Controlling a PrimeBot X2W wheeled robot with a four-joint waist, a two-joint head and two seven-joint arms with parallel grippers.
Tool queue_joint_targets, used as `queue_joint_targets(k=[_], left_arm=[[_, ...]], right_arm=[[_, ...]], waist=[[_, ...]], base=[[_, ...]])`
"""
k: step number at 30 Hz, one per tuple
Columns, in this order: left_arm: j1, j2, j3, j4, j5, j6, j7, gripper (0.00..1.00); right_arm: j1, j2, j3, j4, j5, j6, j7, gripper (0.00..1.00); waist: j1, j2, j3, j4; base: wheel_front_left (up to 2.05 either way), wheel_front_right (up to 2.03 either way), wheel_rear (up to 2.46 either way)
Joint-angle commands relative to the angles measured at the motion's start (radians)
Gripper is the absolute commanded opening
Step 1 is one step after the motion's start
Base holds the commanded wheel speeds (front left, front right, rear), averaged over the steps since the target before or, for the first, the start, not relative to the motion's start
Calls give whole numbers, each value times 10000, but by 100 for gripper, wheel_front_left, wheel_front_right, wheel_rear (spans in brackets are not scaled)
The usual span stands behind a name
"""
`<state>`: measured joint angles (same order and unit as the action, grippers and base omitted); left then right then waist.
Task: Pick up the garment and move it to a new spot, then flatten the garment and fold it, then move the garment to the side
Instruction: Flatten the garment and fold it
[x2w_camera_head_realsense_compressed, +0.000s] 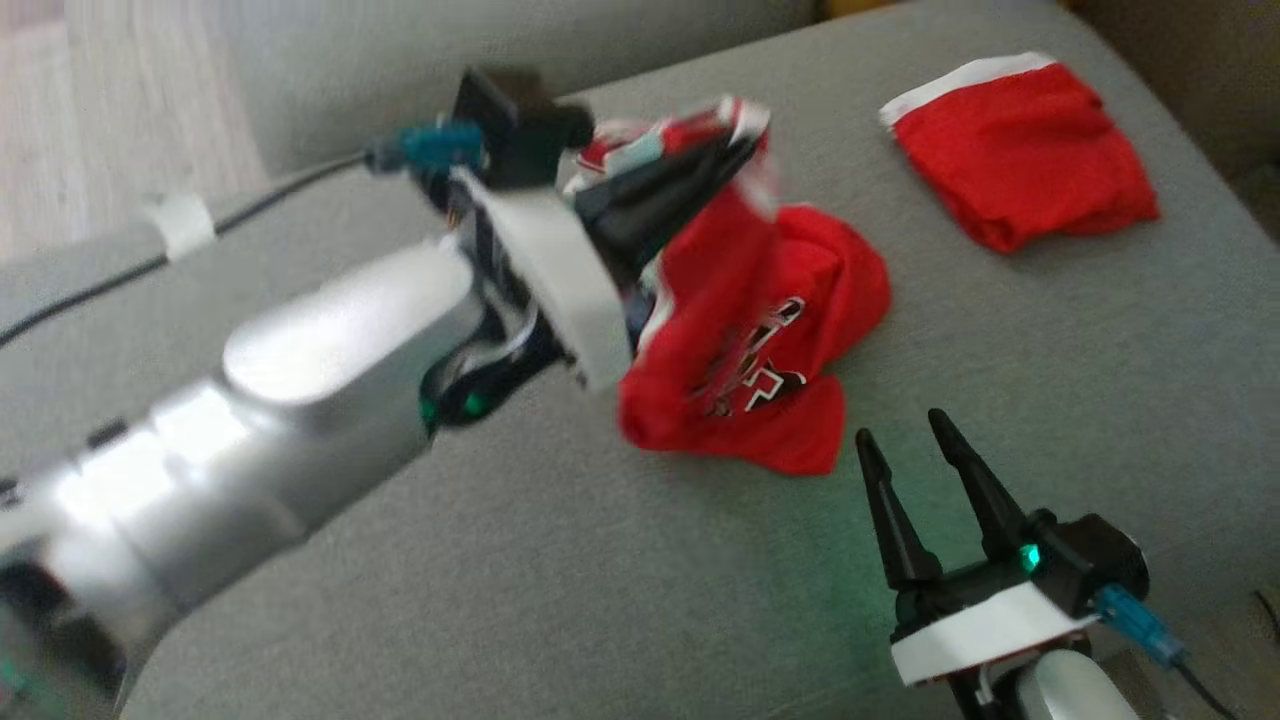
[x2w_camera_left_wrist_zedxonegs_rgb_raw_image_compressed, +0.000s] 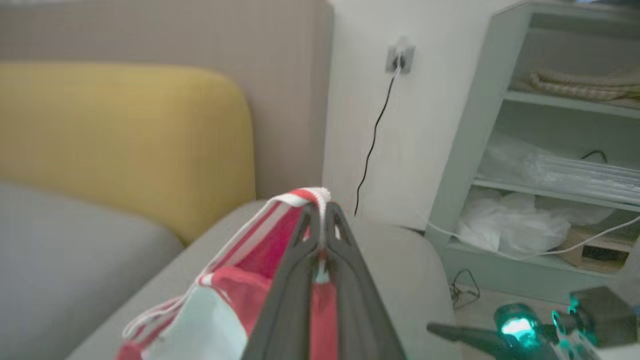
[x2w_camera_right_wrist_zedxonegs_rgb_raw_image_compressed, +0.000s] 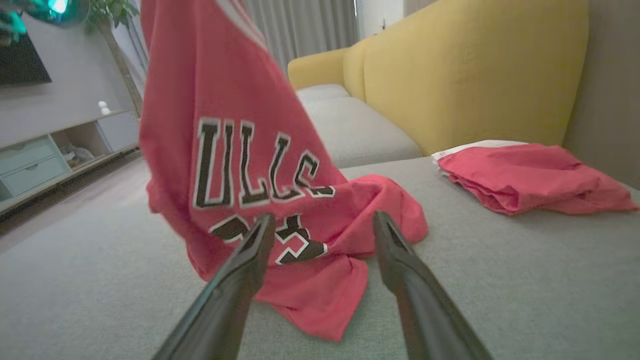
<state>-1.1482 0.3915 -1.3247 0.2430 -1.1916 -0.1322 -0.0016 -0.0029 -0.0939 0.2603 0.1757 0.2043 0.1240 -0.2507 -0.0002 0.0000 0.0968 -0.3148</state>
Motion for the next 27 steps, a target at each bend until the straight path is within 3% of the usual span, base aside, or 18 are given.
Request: queue_joint_targets(k=[1, 7, 11, 14, 19, 20, 21, 27], left_arm=[[-959, 56, 496, 25, -1, 16, -319, 0], [-2689, -587, 1021, 2267, 441, 16, -1883, 0], [-3101, -752, 1523, 4198, 466, 218, -2251, 0], [-2574, -626, 1367, 5258, 270, 404, -1801, 0], [-517, -104, 1035, 6193, -190, 321, -1300, 0], [-117, -28, 1044, 6330, -293, 310, -1435, 24], [260, 25, 1076, 6433, -404, 285, -1615, 100], [1605, 213, 2038, 6682, -556, 391, -2578, 100]], right_arm=[[-45, -35, 245, -281, 91, 67, -111, 100], [348, 3, 163, -281, 137, 67, -111, 100], [589, 59, -14, -334, 118, 67, -111, 100], [701, 102, -139, -391, 118, 67, -111, 100], [722, 110, -161, -399, 99, 67, -111, 100], [694, 112, -164, -405, 96, 67, -111, 100], [664, 117, -157, -412, 96, 67, -111, 100], [912, 154, -351, -444, 71, 67, -111, 100]], waist=[[2, 0, -452, -378], [2, 0, -884, -566], [2, 0, -1030, -365], [2, 0, -1073, 1], [2, 0, -1045, 587], [2, 0, -1002, 700], [2, 0, -958, 801], [2, 0, -977, 1323]], base=[[0, 0, 0], [0, 0, 0], [0, 0, 0], [0, 0, 0], [0, 0, 0], [0, 0, 0], [0, 0, 0], [0, 0, 0]])
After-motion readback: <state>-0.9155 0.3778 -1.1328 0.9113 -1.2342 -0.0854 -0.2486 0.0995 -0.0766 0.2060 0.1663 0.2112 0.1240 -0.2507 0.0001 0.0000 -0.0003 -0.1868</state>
